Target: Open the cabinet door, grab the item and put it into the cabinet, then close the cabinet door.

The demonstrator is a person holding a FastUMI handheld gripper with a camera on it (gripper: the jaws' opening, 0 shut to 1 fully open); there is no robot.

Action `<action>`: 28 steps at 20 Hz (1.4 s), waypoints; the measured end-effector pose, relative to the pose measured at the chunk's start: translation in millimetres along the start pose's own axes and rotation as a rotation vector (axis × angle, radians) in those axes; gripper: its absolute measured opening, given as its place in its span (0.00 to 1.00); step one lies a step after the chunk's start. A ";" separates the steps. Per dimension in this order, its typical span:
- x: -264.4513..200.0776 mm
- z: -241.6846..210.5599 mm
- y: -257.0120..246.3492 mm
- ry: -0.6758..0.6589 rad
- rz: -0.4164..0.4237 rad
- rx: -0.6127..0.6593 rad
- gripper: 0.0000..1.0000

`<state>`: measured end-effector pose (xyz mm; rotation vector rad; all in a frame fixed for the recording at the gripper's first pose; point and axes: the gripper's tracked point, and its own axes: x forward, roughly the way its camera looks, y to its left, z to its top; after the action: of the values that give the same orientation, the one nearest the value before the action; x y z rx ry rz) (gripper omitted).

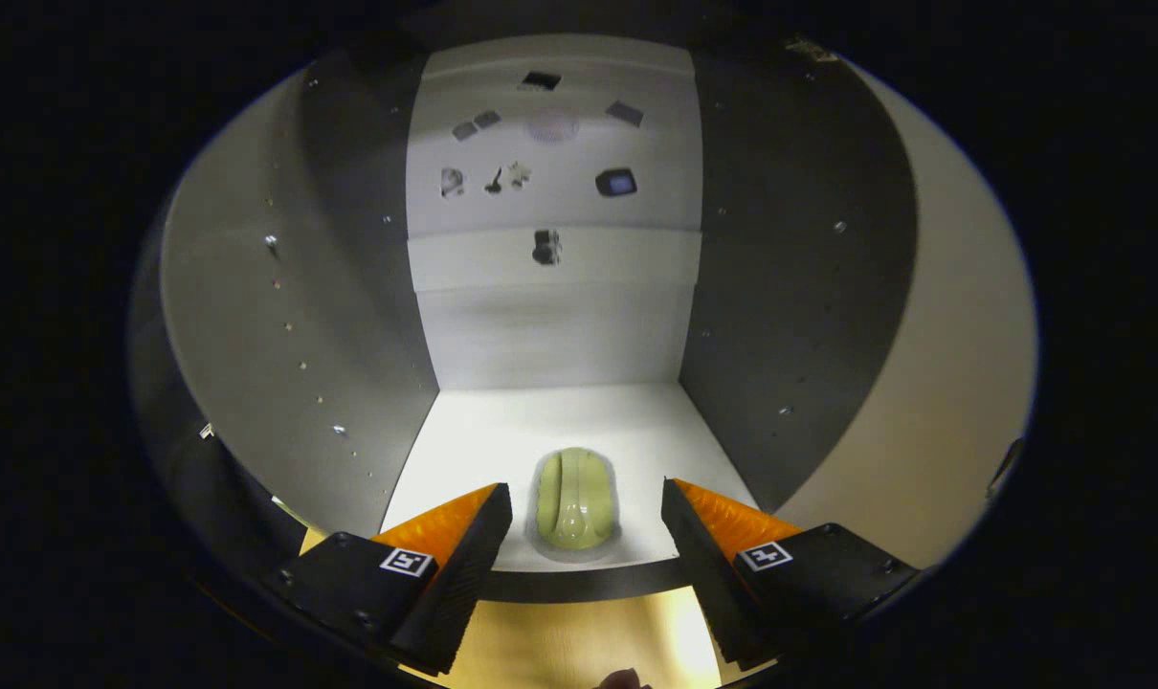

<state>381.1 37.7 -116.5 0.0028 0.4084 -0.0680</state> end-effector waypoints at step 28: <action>-394.4 18.7 -189.3 -0.476 -0.293 0.051 0.97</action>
<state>14.9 -125.7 59.3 -0.0224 -0.0715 -0.3608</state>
